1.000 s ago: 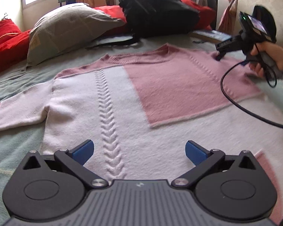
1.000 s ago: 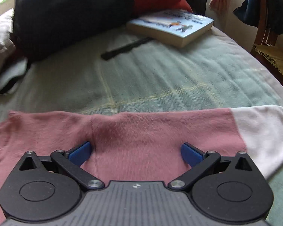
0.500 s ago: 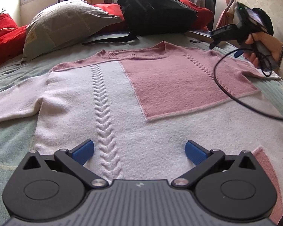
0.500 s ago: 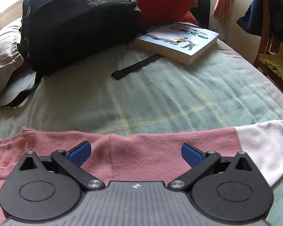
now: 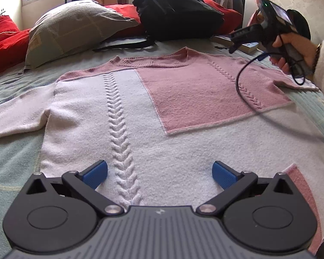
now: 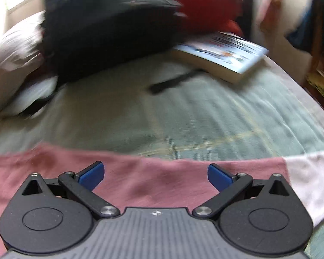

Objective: Fold clothes

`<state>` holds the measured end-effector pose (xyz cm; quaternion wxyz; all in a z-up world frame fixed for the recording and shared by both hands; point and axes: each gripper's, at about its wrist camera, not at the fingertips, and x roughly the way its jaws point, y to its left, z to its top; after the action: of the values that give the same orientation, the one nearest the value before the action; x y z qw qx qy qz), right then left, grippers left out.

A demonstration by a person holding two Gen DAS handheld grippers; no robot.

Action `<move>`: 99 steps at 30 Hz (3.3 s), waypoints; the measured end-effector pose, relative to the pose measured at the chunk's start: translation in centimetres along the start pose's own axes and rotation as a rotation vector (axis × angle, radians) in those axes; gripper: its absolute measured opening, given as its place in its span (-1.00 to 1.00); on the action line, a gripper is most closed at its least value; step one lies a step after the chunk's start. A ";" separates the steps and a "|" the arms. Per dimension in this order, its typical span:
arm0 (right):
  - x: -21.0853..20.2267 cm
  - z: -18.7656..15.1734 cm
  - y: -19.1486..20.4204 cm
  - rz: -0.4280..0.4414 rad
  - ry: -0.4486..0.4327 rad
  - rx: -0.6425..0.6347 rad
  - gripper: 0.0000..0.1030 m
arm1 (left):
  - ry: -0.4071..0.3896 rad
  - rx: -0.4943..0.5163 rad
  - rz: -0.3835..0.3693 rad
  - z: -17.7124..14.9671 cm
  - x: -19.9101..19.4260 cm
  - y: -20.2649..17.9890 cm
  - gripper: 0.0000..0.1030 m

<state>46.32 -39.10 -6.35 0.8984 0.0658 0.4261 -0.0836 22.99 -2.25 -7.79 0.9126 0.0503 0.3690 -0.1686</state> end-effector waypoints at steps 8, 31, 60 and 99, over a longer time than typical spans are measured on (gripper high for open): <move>4.5 0.2 2.0 -0.024 0.045 -0.075 1.00 | 0.000 -0.002 -0.013 -0.1 0.0 0.4 0.99; -8.7 -12.8 -2.5 0.545 -0.038 -0.169 1.00 | 0.029 0.002 0.015 -0.1 0.0 0.0 0.99; -2.4 -5.3 -35.2 0.398 -0.112 0.463 1.00 | 0.020 0.129 -0.039 3.8 2.2 -10.2 0.99; -2.2 -5.4 -23.3 0.007 -0.017 -0.112 1.00 | 0.030 0.129 -0.030 2.9 1.9 -8.7 0.99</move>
<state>36.06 -60.61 -9.13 0.9045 0.0160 0.4224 -0.0570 23.13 -11.55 -6.74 0.8993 0.1061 0.3715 -0.2048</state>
